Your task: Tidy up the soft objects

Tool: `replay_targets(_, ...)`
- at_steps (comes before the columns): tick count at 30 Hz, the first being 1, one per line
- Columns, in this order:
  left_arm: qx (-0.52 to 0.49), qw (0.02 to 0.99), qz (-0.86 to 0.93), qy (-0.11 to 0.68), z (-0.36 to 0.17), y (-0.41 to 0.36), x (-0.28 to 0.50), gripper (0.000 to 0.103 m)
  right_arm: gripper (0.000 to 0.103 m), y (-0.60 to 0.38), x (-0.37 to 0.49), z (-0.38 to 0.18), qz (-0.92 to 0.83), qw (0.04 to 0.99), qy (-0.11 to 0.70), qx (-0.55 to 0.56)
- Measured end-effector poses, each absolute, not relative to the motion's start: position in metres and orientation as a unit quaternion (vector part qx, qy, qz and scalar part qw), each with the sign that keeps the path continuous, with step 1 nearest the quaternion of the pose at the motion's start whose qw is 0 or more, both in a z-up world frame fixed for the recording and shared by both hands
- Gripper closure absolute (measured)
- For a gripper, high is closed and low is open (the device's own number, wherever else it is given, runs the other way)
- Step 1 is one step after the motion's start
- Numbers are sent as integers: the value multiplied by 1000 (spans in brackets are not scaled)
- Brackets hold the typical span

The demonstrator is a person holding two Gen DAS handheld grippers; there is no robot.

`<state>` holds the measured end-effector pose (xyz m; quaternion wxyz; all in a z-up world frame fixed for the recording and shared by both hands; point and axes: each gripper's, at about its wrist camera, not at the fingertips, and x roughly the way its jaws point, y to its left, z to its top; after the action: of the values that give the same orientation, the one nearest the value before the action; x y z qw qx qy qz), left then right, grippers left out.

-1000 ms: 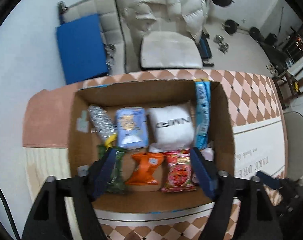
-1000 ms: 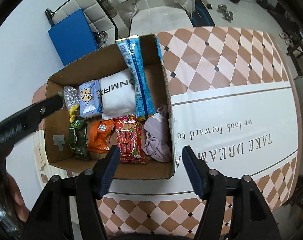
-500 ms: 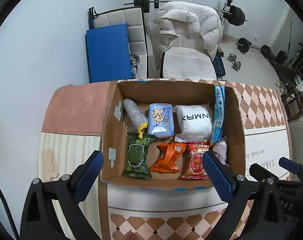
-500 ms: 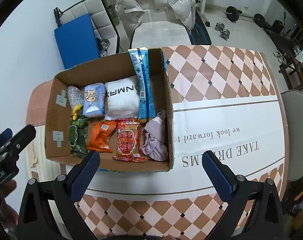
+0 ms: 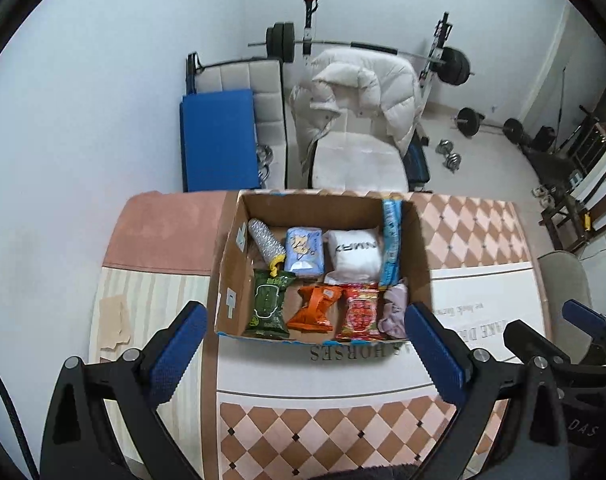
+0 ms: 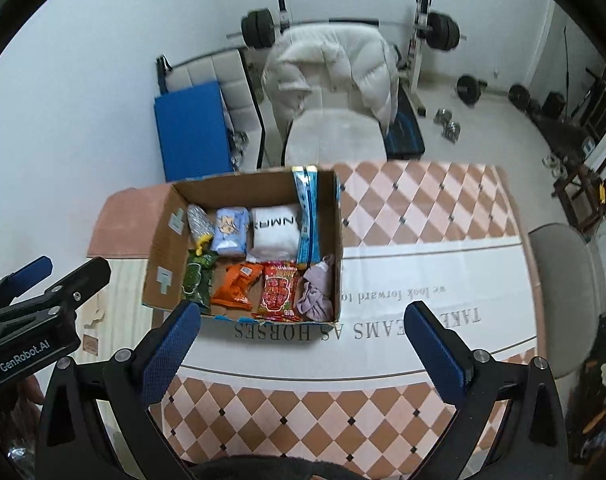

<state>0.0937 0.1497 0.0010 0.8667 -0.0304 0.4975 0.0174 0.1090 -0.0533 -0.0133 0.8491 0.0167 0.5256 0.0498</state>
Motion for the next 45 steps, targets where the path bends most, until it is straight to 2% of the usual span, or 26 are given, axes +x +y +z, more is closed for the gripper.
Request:
replay_targets(10, -31, 877, 0, 480, 45, 142, 55, 2, 0, -58, 63, 48, 63, 872, 485, 5)
replay_targets(21, -47, 875, 11, 482, 51, 146, 38, 2, 0, -64, 47, 65, 57, 878, 474, 0)
replay_targets(45, -33, 879, 39, 474, 24, 147, 55, 1, 0, -57, 72, 34, 26, 873, 487, -18)
